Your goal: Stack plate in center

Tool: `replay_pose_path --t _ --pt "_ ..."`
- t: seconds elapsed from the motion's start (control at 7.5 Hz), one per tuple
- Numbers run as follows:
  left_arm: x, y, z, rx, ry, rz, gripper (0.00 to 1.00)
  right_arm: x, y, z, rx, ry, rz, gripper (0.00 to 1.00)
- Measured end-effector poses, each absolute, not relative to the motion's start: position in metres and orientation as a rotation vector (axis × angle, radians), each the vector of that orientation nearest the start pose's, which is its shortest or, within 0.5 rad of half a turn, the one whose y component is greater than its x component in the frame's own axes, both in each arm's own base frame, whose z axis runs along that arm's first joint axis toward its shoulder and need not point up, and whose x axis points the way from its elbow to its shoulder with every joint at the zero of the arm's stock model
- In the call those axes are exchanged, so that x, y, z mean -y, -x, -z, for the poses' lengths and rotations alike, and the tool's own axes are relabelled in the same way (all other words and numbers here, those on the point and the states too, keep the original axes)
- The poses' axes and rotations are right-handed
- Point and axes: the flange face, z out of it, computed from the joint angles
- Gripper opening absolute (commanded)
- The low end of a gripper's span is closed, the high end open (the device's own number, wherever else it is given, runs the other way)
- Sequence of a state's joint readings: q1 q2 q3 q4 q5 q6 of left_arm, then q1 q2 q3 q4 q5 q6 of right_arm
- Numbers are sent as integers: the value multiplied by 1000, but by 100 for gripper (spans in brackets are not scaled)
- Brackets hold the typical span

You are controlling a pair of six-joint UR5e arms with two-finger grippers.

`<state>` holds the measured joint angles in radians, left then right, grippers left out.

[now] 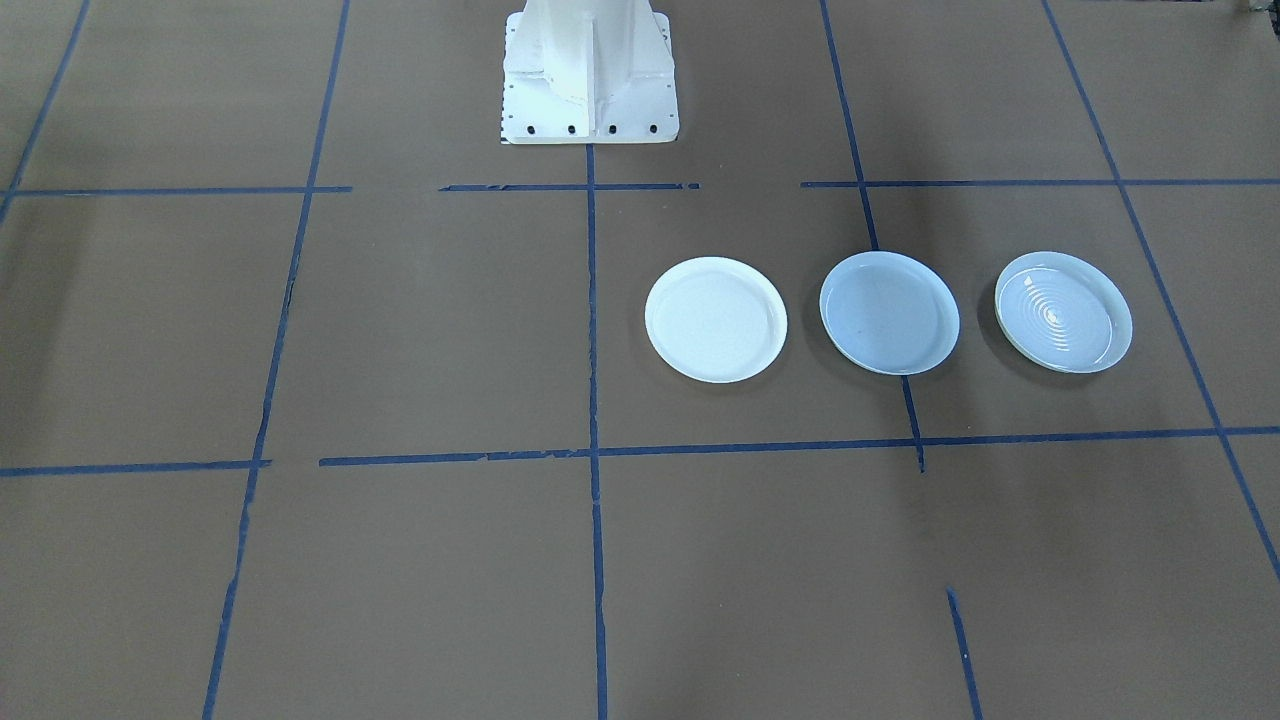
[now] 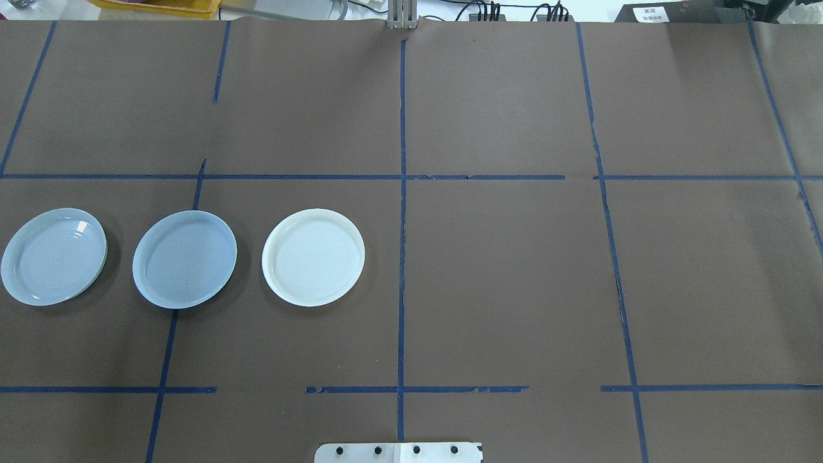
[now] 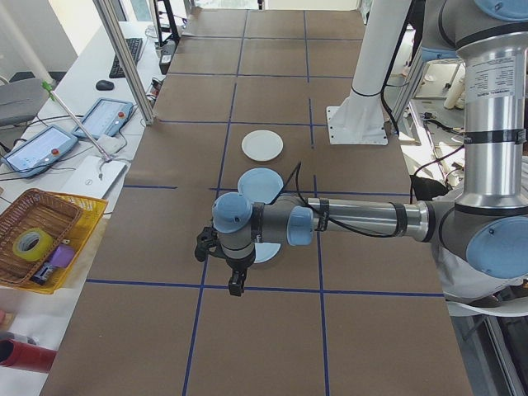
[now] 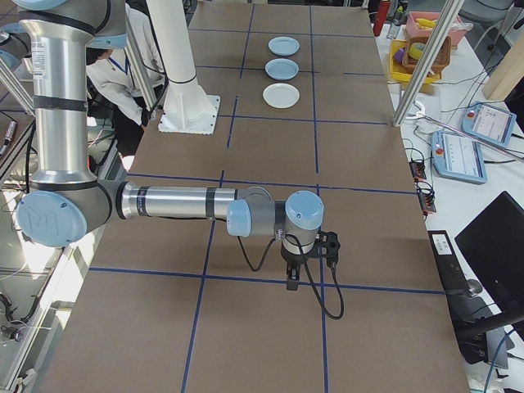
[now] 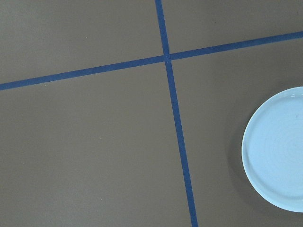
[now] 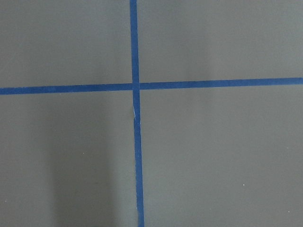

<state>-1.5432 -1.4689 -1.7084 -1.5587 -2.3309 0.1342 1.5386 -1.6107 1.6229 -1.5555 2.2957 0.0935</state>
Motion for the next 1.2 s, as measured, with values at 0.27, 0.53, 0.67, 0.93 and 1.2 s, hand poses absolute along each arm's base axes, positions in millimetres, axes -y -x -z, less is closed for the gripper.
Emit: replay_pose_path --t 0.27,0.53,0.67,0.93,1.2 --pt "451 53 -643 -757 -62 -164 100 479 -52 -654 725 19 -49 100" --pt "456 52 -638 -755 -75 -174 100 479 -52 -654 725 19 -49 100" --pt "458 51 -637 -755 -78 -179 100 479 -52 -654 725 19 -48 100" --pt "459 50 -638 -755 -74 -179 100 479 -52 -654 726 19 -47 100" --pt "462 48 -639 -756 -65 -160 100 479 -52 -654 725 19 -48 100"
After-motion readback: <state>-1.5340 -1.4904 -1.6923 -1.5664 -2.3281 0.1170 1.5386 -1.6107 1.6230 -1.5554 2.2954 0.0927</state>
